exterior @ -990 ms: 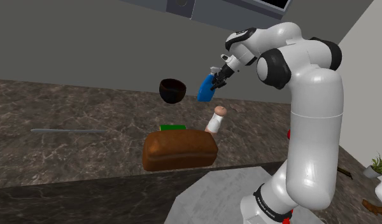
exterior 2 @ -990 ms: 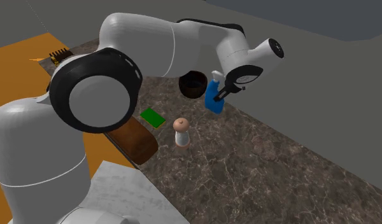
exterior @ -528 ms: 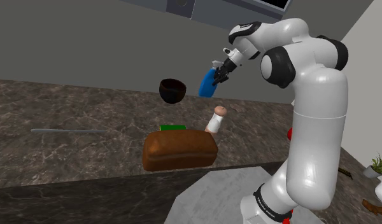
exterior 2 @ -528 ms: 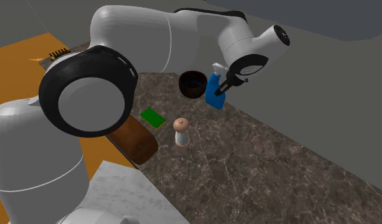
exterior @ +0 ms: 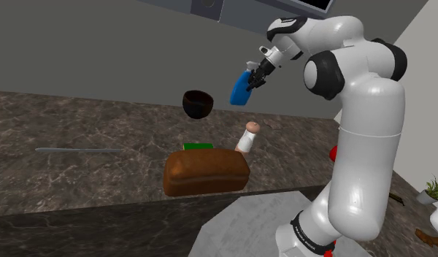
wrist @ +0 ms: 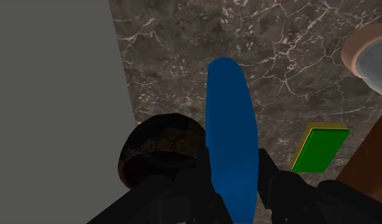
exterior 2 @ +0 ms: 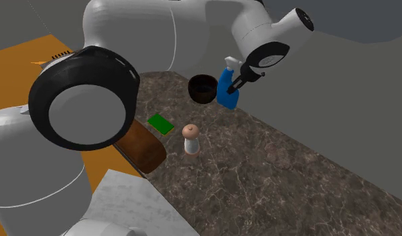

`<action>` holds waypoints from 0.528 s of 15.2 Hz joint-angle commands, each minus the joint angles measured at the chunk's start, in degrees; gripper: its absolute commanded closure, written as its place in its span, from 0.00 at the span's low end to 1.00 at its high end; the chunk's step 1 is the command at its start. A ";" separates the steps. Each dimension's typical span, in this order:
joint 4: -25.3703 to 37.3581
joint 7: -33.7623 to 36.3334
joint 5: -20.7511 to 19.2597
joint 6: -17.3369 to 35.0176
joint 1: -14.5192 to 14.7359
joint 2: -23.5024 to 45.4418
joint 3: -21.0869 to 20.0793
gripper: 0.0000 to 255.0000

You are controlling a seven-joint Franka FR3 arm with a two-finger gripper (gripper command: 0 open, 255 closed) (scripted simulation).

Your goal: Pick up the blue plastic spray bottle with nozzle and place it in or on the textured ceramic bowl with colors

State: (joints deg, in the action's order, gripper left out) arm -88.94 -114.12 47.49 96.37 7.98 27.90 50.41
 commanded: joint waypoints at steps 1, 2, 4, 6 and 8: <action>1.46 0.83 -0.31 -1.29 -0.28 -0.18 0.13 1.00; 2.01 1.19 -0.48 -1.83 -0.36 -0.34 0.21 1.00; 3.16 1.90 -0.78 -2.94 -0.54 -0.63 0.36 1.00; 4.39 2.60 -1.04 -4.08 -0.77 -0.87 0.48 1.00; 5.70 3.30 -1.24 -5.26 -1.05 -1.05 0.58 1.00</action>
State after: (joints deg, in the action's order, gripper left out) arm -83.64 -111.22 46.48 91.61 6.86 27.18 50.86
